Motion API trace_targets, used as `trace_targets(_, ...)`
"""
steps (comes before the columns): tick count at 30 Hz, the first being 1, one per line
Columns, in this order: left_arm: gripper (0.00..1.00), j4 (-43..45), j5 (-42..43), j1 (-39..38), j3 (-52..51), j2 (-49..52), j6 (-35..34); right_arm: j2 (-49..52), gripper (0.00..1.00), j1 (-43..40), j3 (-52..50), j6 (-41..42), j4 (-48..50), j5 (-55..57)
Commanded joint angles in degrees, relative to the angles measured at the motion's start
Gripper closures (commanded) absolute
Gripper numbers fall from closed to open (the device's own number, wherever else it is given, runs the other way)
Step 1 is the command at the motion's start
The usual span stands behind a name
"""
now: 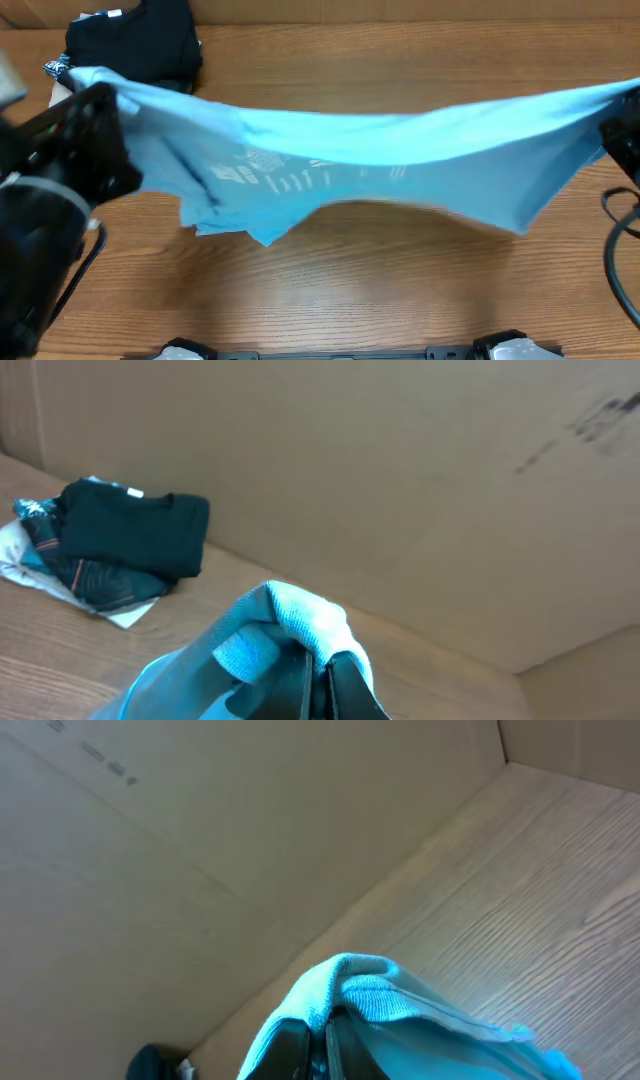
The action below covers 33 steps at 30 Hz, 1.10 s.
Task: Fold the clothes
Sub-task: 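Lift the shirt with both grippers and stretch it apart sideways, then lay the stretched shirt flat on the table with both grippers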
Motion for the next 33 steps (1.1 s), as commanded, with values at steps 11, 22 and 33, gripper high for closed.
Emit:
trace_targets(11,0.96,0.4,-1.5,-0.4,4.8,4.8,-2.9,0.6,0.96,-0.4,0.8,-0.9,3.8,3.9)
trace_targets(22,0.96,0.5,-1.8,-0.4,4.8,15.2,-1.6,5.4,0.96,-0.5,0.8,-1.5,3.8,4.9)
trace_targets(33,0.96,-2.7,-1.8,-7.7,4.9,8.6,-1.5,-0.7,0.96,-0.5,0.8,-1.5,1.6,-0.2)
